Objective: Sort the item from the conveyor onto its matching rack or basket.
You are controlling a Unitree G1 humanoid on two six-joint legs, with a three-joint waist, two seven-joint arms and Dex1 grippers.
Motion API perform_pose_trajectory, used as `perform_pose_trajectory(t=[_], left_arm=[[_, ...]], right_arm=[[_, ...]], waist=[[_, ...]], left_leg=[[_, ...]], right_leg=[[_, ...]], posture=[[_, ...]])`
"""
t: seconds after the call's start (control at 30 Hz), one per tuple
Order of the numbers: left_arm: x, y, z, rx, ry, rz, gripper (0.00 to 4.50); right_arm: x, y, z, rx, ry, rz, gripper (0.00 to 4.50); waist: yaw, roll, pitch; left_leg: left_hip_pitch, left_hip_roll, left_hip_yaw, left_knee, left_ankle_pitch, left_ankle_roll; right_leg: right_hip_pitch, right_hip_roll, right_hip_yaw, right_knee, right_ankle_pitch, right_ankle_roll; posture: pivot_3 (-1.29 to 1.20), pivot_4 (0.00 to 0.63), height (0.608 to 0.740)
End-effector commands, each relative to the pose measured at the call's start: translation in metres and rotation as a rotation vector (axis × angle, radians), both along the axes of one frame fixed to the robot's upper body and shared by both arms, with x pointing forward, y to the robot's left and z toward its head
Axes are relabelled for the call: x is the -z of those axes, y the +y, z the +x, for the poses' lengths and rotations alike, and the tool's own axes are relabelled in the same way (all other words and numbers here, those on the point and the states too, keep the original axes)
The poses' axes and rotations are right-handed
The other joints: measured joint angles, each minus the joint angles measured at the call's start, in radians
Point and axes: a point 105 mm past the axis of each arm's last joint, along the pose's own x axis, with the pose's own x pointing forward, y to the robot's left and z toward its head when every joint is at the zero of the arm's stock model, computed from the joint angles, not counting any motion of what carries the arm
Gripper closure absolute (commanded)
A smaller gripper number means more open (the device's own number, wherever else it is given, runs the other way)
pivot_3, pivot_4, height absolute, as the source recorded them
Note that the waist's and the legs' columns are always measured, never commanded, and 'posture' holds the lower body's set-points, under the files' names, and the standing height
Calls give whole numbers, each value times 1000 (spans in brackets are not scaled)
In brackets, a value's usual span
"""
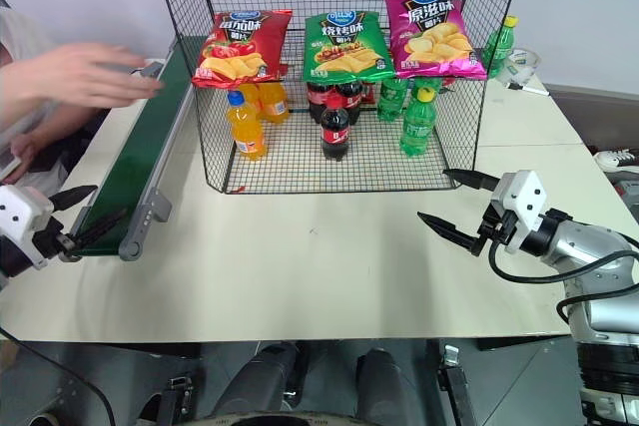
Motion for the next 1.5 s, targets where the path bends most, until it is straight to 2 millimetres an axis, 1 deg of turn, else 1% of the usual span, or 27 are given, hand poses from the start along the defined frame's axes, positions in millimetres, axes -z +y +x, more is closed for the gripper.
perform_pose_trajectory(t=[0.03,0.43,0.9,1.5], left_arm=[[-14,-1,-1,5,-55,18,1184],[-12,-1,-1,-4,-59,17,1184],[-11,-3,-5,1,-46,-26,1184],[-8,-2,-8,-5,-53,-1,1184]], right_arm=[[-9,2,2,-8,-44,0,0],[-8,2,5,-8,-50,-14,0],[-7,2,4,-9,-46,-20,0],[-6,10,5,-35,-43,-2,0]], waist=[[-1,0,0],[-2,0,0],[-2,0,0],[-2,1,0]], left_leg=[[0,0,0,0,0,0],[0,0,0,-1,0,0],[0,0,0,-1,0,0],[0,0,0,-2,0,0]], right_leg=[[0,0,0,0,0,0],[0,0,0,-1,0,0],[0,0,0,-1,0,0],[0,0,0,-1,0,0]], posture=[[0,150,740],[0,150,740],[0,150,740],[0,150,740]])
